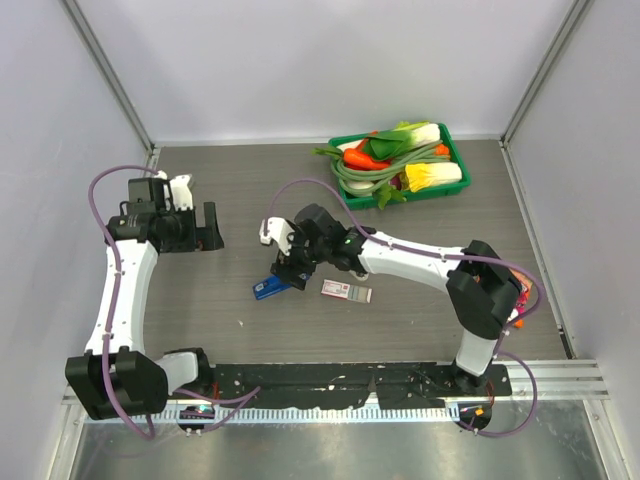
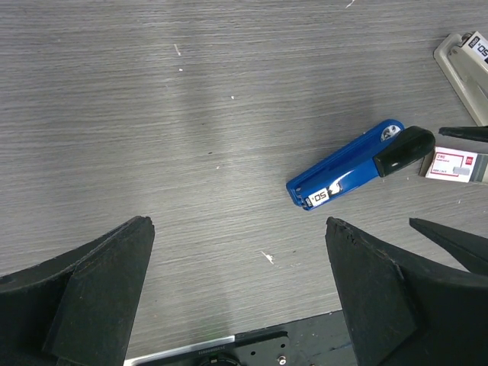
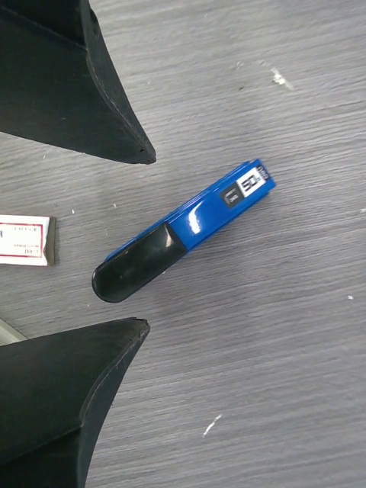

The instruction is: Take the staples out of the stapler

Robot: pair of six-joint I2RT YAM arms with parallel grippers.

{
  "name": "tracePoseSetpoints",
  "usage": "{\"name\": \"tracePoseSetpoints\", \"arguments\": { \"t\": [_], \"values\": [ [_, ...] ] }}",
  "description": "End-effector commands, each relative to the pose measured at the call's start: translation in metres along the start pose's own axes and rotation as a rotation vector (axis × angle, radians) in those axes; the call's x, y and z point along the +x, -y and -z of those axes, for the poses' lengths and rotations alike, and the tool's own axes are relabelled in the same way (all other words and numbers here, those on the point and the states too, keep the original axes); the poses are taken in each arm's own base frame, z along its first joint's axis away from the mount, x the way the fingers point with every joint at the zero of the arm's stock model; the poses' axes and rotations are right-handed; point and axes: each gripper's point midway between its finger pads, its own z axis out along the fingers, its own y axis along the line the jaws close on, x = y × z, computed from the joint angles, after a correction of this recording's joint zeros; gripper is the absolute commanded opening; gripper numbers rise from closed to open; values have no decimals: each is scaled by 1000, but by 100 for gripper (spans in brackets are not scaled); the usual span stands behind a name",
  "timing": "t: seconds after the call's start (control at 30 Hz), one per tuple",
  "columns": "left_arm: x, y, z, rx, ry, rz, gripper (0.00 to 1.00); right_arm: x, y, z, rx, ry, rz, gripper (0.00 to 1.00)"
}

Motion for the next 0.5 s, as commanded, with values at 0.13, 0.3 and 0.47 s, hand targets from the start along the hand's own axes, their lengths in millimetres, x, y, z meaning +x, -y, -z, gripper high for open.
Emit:
{"name": "tracePoseSetpoints", "arguments": {
  "t": [0.13,0.3,0.47],
  "values": [
    [-4,3,5,9,16,29,100,13,10,-15,18,-82,164,87],
    [-2,-1,10,-17,8,9,100,25,16,-25,31,-151,214,88],
    [-1,1,14,-17,16,5,100,25,21,-33,39,-159,233,88]
  ]
}}
